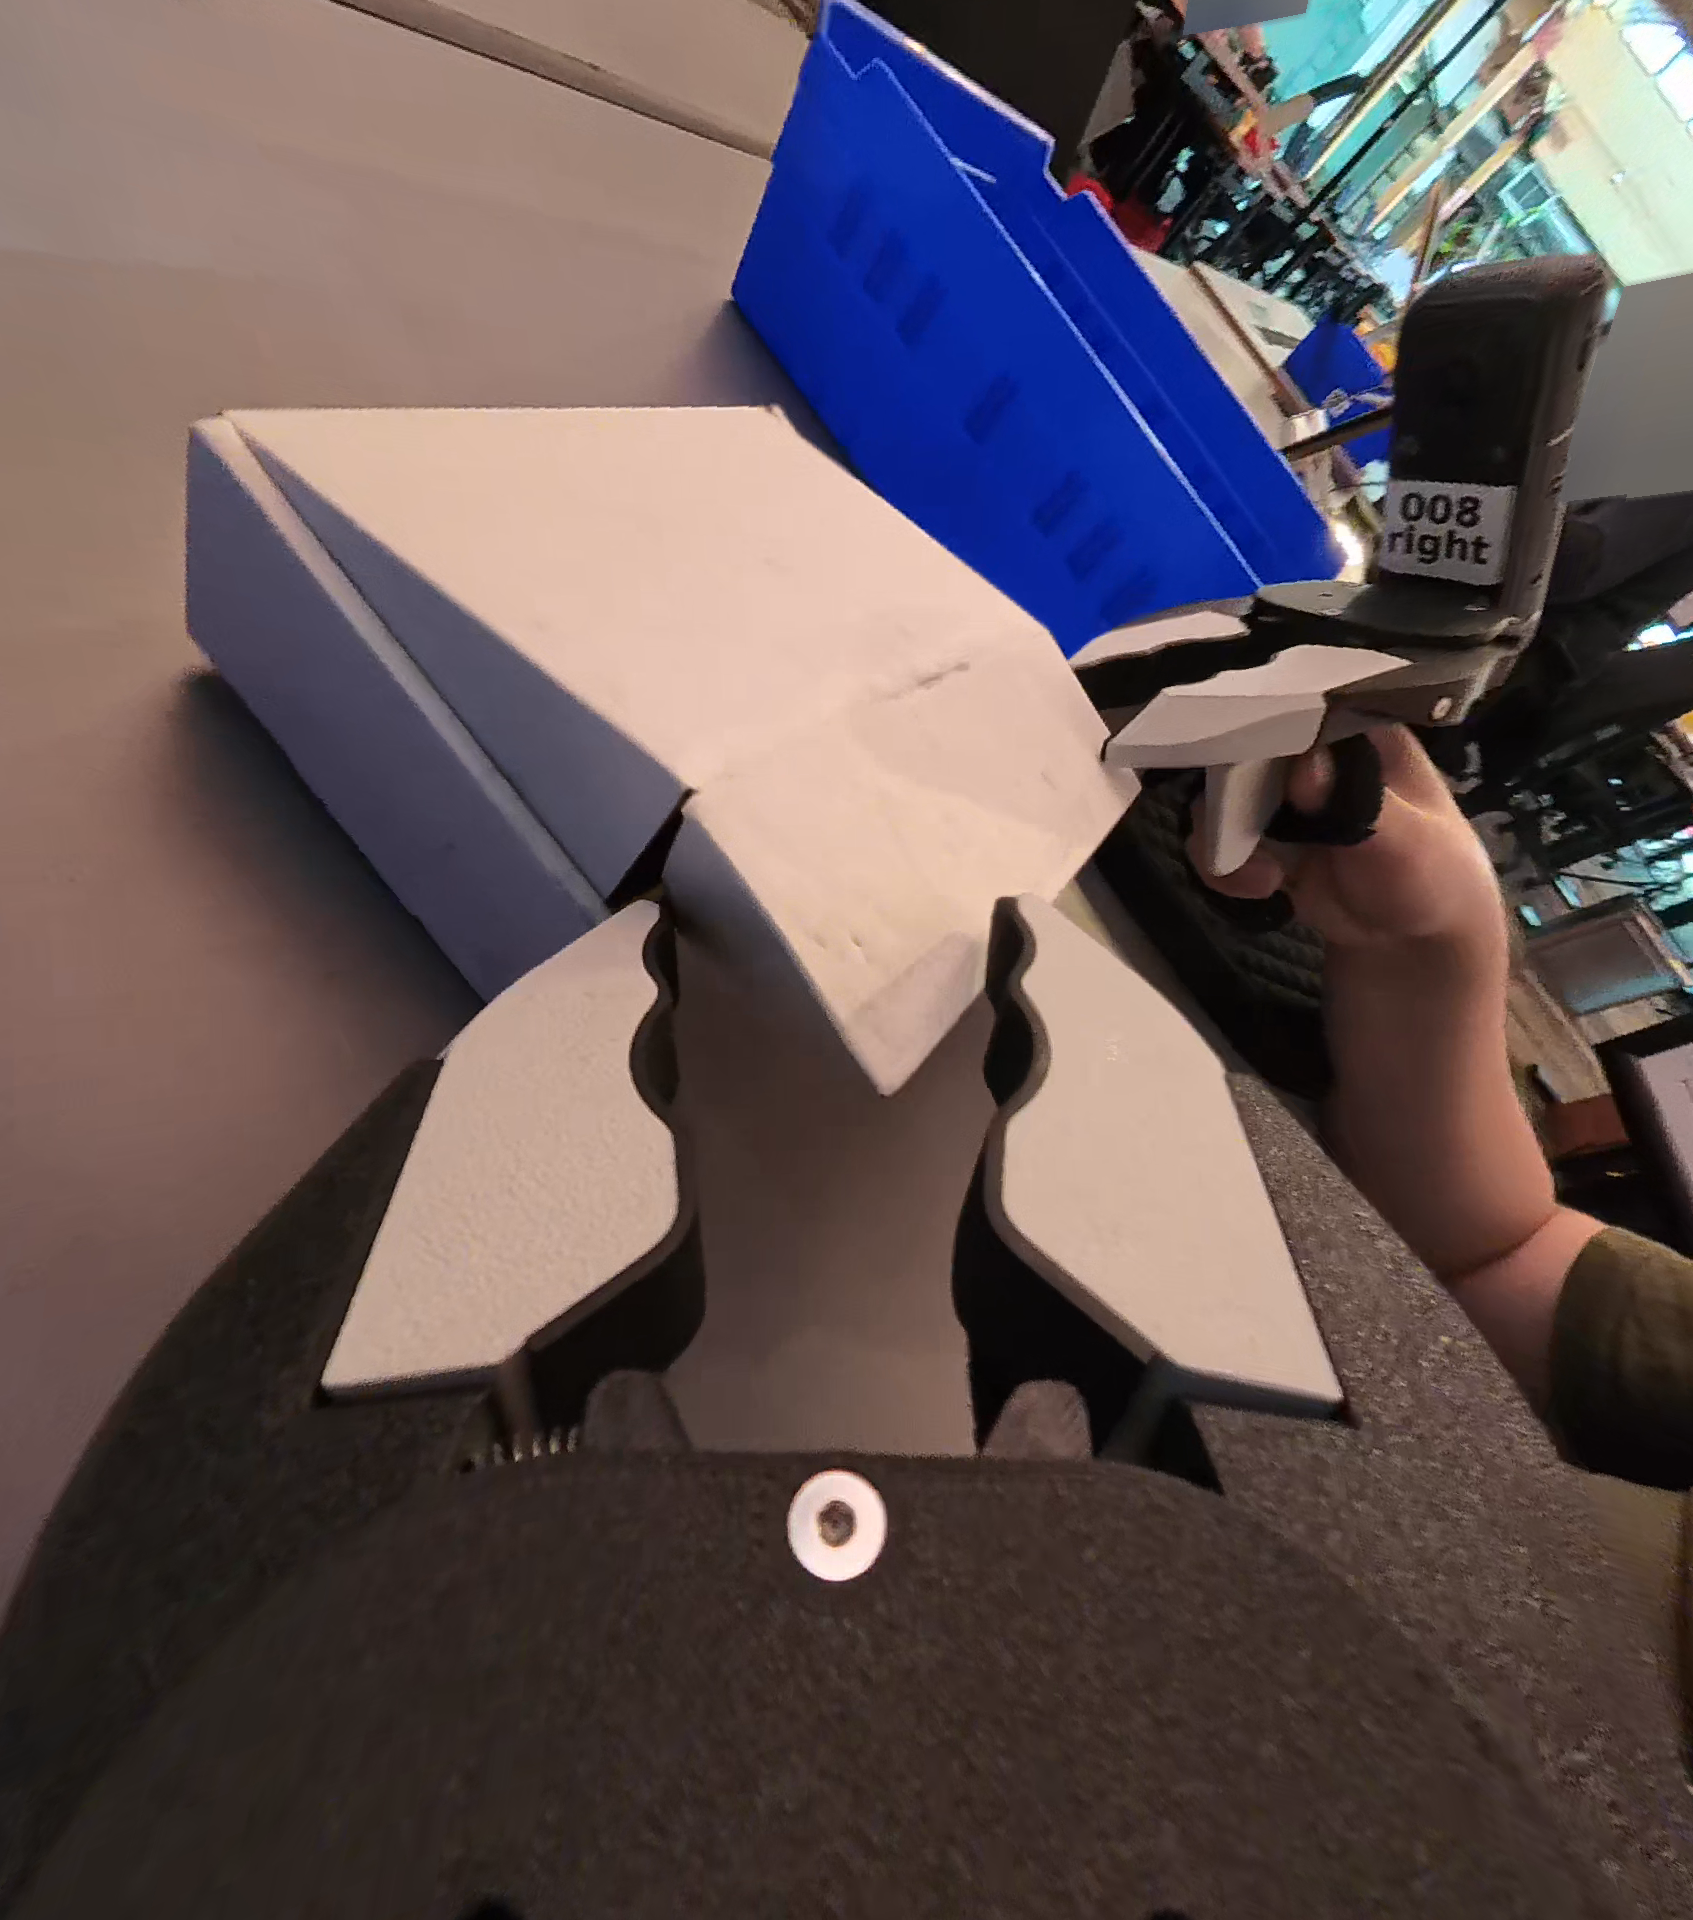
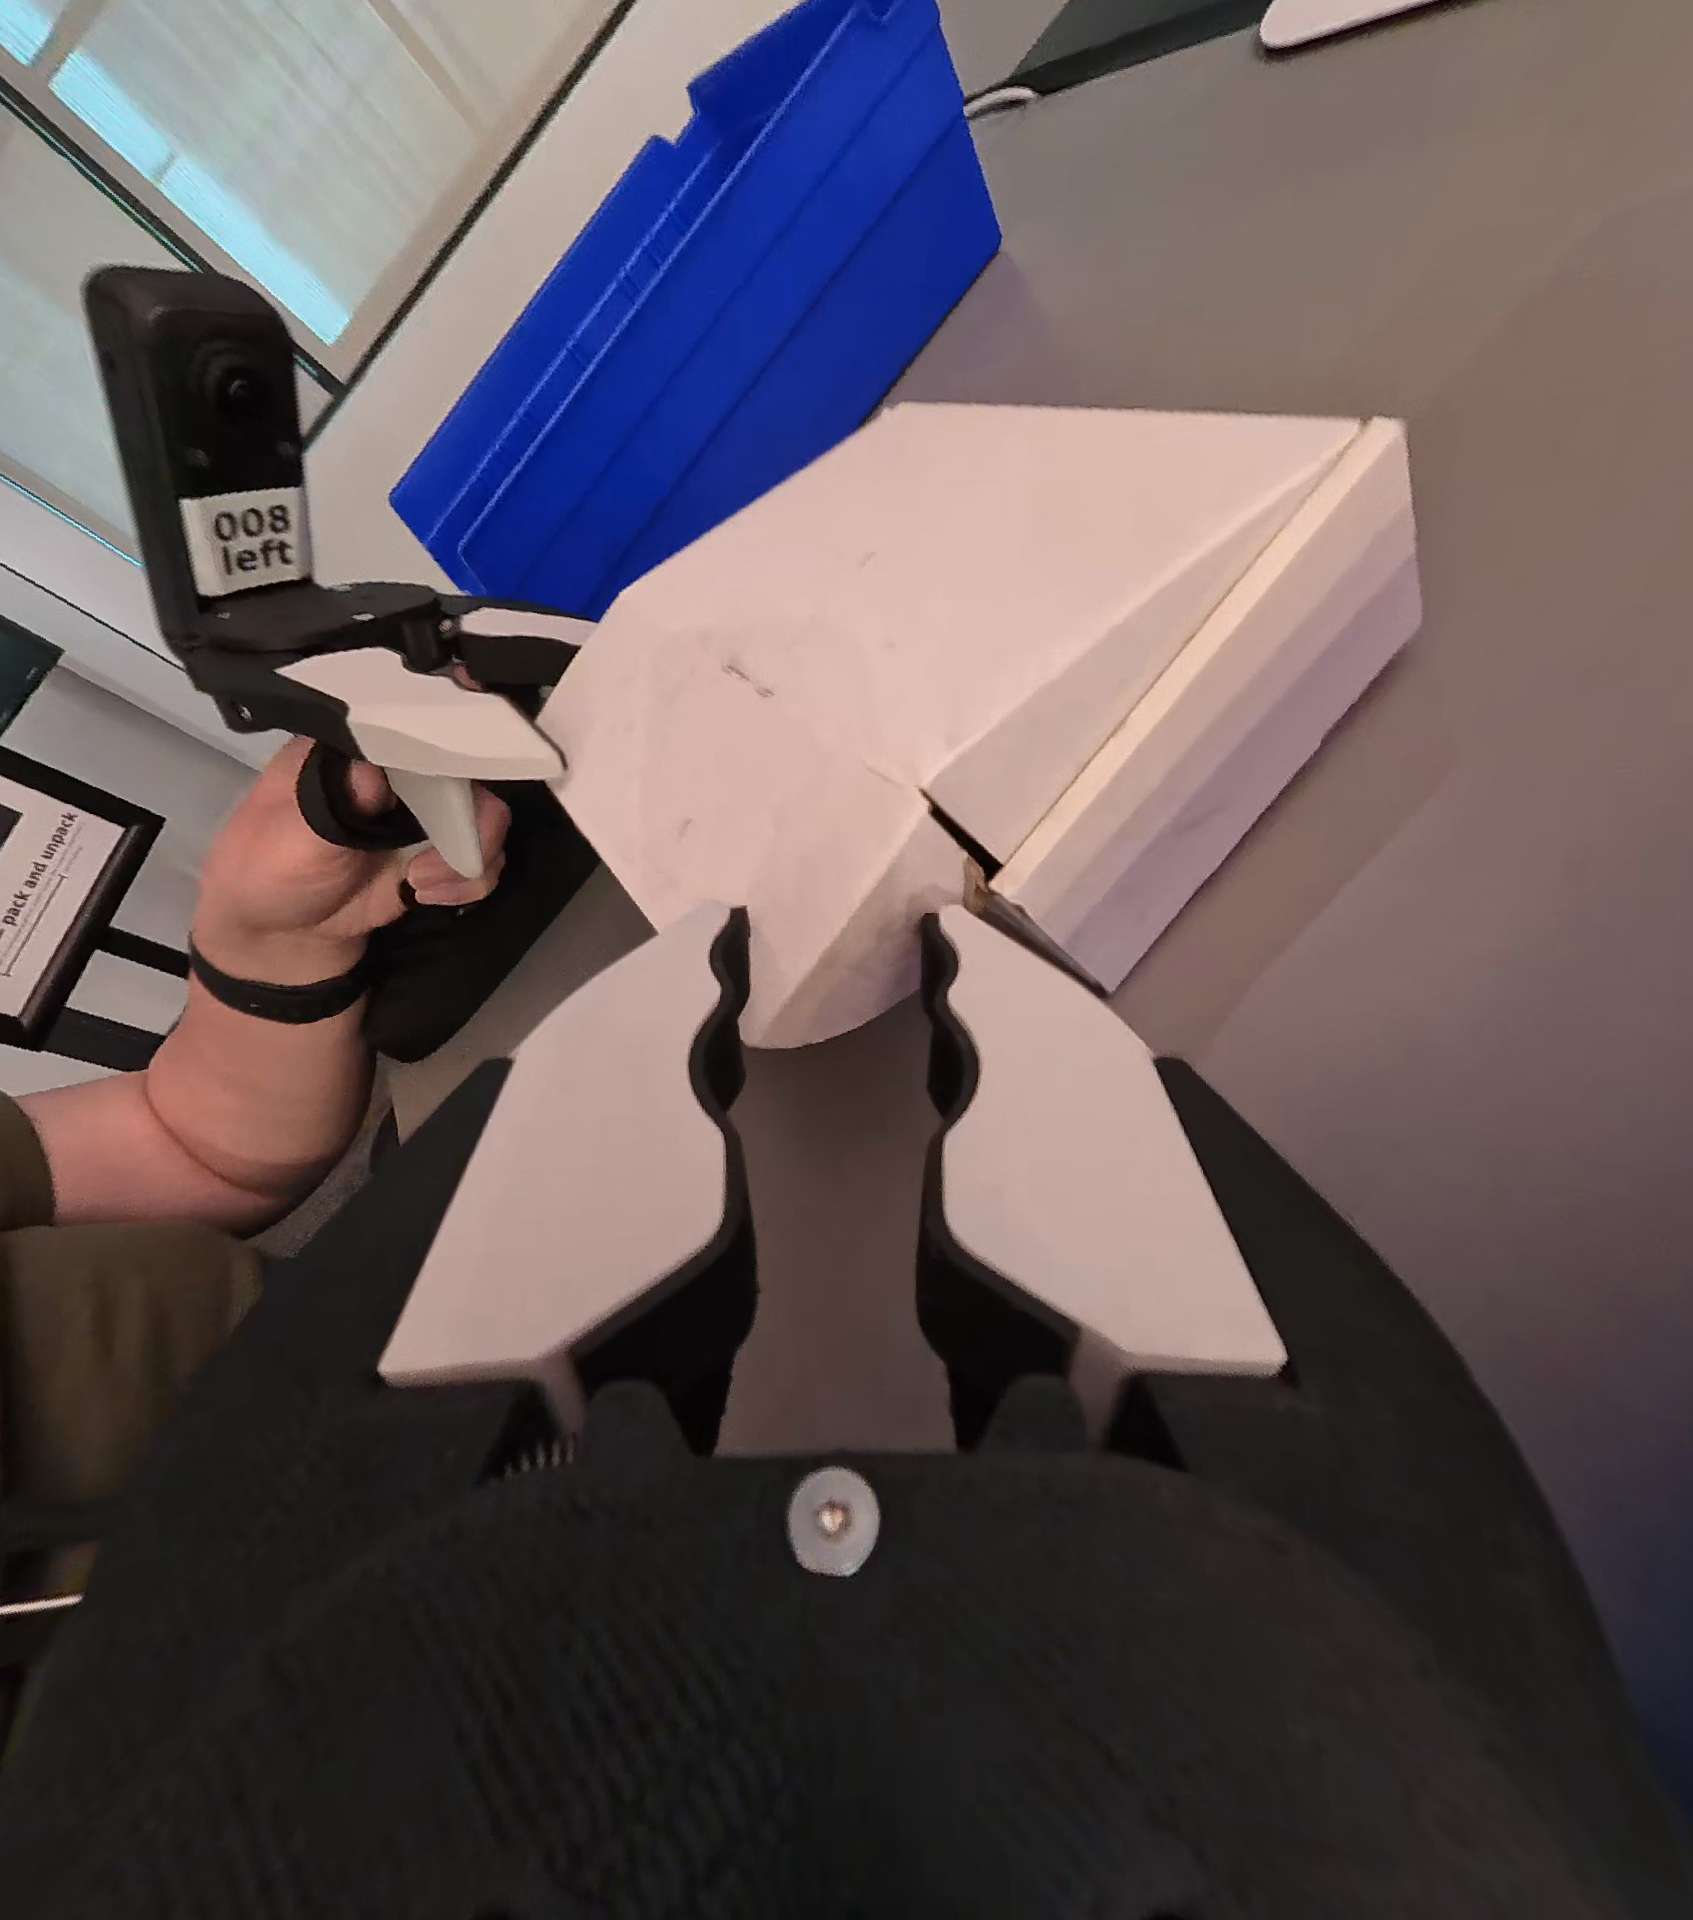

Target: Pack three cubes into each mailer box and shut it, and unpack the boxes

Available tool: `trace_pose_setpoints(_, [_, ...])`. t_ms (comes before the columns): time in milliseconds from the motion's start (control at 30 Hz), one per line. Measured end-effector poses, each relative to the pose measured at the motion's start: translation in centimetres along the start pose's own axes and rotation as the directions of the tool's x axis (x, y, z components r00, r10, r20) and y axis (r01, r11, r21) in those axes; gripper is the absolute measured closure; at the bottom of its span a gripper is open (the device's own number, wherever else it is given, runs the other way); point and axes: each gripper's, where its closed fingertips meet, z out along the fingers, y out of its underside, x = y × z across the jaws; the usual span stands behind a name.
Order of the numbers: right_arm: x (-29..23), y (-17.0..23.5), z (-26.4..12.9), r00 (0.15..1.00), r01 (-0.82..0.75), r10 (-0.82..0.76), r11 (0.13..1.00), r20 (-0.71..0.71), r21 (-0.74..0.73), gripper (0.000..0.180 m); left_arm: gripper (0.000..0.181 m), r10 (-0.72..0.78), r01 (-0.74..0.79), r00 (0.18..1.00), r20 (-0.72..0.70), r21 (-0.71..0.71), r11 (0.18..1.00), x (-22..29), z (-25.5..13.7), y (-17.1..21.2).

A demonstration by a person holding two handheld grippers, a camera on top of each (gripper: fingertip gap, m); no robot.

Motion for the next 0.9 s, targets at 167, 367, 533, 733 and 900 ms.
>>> trace_pose_setpoints(167, [-0.1, 0.8, 0.0, 0.999, 0.017, -0.018, 1.000, -0.041, -0.024, 0.149, 0.133, 0.013, -0.008, 0.997, 0.072, -0.062, 0.998, 0.1, -0.2, 0.9])
trace_pose_setpoints(367, [-0.1, 0.7, 0.0, 0.998, 0.039, -0.040, 0.999, -0.052, -0.035, 0.148, 0.130, 0.070, -0.053, 0.992, 0.106, -0.159, 0.986, 0.3, -0.2, 1.3])
trace_pose_setpoints(533, [-0.2, 0.0, -0.2, 0.997, 0.061, -0.063, 0.998, -0.051, -0.032, 0.144, 0.121, 0.113, -0.103, 0.993, 0.043, -0.196, 0.975, 1.0, -0.4, 1.6])
trace_pose_setpoints(733, [-1.2, -0.1, -0.5, 0.987, 0.161, -0.161, 0.987, 0.003, -0.019, 0.127, 0.117, 0.275, -0.269, 0.961, 0.026, -0.136, 0.954, 1.3, -1.0, 2.5])
trace_pose_setpoints(900, [-0.8, 0.8, -0.1, 0.900, 0.412, -0.417, 0.909, -0.127, -0.064, 0.126, 0.125, 0.439, -0.422, 0.880, 0.183, -0.123, 0.898, 0.5, -0.6, 2.8])
